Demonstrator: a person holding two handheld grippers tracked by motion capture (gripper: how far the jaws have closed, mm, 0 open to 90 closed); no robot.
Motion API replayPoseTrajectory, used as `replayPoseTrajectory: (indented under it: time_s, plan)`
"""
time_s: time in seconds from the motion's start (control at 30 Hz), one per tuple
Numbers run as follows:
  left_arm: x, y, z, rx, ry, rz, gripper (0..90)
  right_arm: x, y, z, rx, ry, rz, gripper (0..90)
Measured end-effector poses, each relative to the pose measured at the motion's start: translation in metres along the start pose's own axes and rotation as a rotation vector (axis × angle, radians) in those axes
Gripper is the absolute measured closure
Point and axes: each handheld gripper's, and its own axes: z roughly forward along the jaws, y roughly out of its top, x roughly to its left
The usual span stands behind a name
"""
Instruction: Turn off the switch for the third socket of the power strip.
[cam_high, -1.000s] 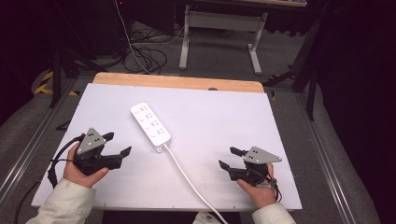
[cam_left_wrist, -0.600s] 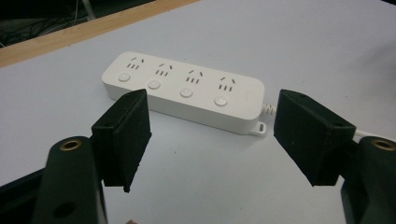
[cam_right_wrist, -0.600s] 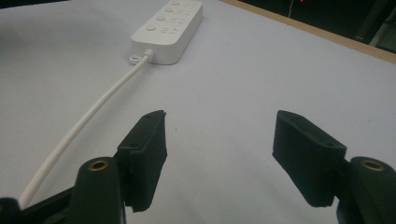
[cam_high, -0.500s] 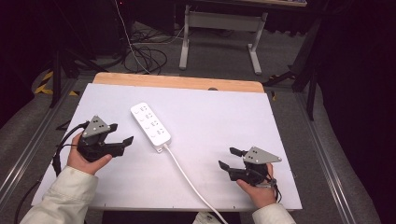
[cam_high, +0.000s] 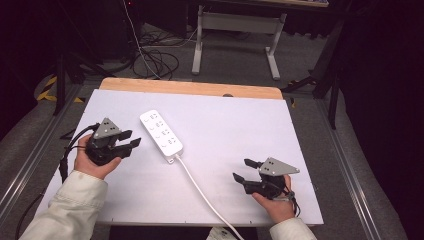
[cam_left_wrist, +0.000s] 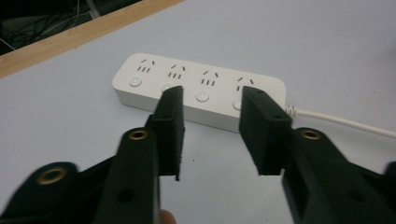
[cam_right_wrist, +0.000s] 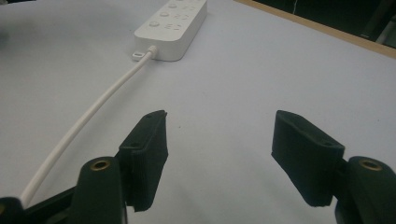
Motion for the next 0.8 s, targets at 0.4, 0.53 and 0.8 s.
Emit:
replayPoseTrajectory:
  time_s: [0.4,0.53,0.8]
  plan:
    - [0.017,0.009,0.026,0.003,-0.011,-0.097,89.9,0.001,0.0,0.0,-0.004,0.005,-0.003,37.3]
    - [0.02,0.01,0.036,-0.017,-0.022,-0.109,89.9,0.001,0.0,0.0,-0.005,0.004,-0.006,37.2]
    - [0.029,0.009,0.054,-0.046,-0.041,-0.14,90.0,0.001,0.0,0.0,-0.008,0.008,-0.013,37.2]
